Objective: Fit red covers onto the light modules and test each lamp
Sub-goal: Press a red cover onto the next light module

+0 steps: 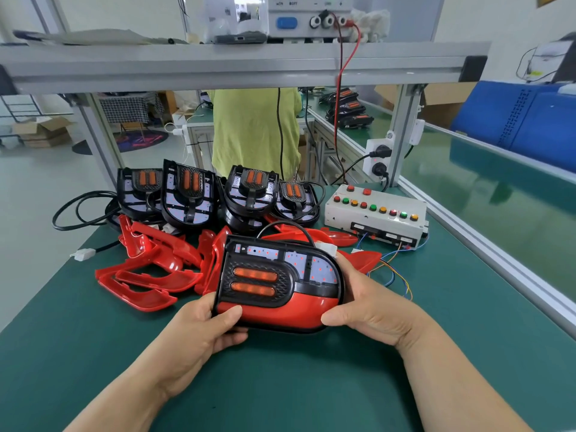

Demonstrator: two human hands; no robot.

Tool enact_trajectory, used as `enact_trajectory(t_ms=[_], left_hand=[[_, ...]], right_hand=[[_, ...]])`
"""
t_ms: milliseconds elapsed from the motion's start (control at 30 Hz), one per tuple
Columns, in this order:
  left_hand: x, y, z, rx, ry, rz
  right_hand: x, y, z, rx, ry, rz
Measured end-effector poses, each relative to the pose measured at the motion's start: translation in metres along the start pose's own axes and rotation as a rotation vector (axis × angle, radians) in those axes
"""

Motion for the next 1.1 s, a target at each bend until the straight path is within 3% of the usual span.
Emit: enact_trajectory(t_ms=[500, 800, 1100], left_hand=[[0.004, 0.005, 0.0, -0.051, -0.047, 0.08], [0.005, 0.006, -0.001, -0.002, -0.132, 0.045], [0.023, 0.009, -0.007, -0.051, -0.566, 0.144]], right_hand=[[0.005, -0.006, -0.003, 0.152, 0.079, -0.058], [0.003, -0.004, -0.008, 0.127, 0.043, 0.044], [0.002, -0.003, -0.005, 0.057, -0.195, 0.081]])
Point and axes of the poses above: each hand's wrist, its own y-axis away from the middle knuckle, its own z-axis out of the palm, x = y × z, the point moved 5 cm from there along -y, towards the middle knuckle, and after that the axes turned 10 degrees about x, right-handed, at the moved point
